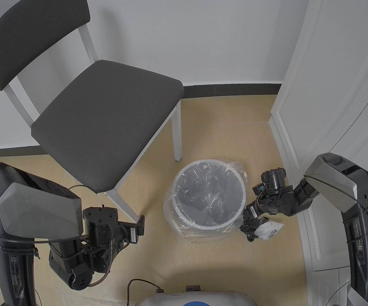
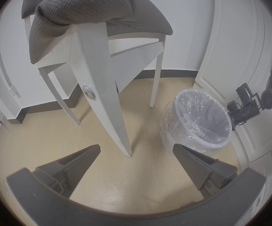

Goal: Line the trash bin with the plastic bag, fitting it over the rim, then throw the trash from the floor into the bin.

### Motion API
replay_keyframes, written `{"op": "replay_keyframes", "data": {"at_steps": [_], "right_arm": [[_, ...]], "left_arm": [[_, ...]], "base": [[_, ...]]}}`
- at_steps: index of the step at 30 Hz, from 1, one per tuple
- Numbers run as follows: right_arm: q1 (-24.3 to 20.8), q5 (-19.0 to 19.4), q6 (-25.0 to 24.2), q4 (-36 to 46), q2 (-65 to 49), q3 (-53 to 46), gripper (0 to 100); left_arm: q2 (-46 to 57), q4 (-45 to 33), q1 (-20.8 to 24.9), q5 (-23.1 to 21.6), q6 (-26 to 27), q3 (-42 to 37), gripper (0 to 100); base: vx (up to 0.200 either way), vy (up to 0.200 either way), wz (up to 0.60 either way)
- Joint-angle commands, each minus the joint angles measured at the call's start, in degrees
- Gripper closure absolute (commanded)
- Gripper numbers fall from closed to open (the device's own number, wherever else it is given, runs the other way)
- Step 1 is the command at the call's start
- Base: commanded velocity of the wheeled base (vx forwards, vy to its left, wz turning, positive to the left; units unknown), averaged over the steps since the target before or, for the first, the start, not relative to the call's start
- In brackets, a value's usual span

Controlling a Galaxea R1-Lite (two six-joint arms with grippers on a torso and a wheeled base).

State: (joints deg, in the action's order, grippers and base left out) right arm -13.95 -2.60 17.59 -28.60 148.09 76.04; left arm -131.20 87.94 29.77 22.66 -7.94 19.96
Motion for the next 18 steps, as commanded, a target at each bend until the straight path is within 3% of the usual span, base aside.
{"op": "replay_keyframes", "data": {"at_steps": [1, 5, 10, 15, 18], "right_arm": [[-0.5, 0.0, 1.8, -0.5, -7.6, -5.9, 0], [-0.4, 0.0, 5.6, -0.8, -15.3, -11.4, 0], [0.3, -0.3, 5.4, -2.3, -18.9, -12.3, 0], [1.2, -0.7, 3.7, -9.5, -15.3, -9.8, 0], [1.3, -1.6, -1.5, -11.3, -11.9, -4.8, 0]], "left_arm": [[0.2, 0.0, -0.2, 0.0, -0.1, -0.1, 0], [1.1, 0.0, -1.2, 0.0, -0.1, 0.0, 0], [1.2, 0.0, -1.3, 0.0, -0.1, 0.0, 0], [1.6, 0.0, -1.8, -0.1, 0.0, 0.2, 0], [1.9, 0.0, -2.1, -0.1, 0.0, 0.3, 0]], "base": [[0.000, 0.000, 0.00], [0.000, 0.000, 0.00], [0.000, 0.000, 0.00], [0.000, 0.000, 0.00], [0.000, 0.000, 0.00]]}}
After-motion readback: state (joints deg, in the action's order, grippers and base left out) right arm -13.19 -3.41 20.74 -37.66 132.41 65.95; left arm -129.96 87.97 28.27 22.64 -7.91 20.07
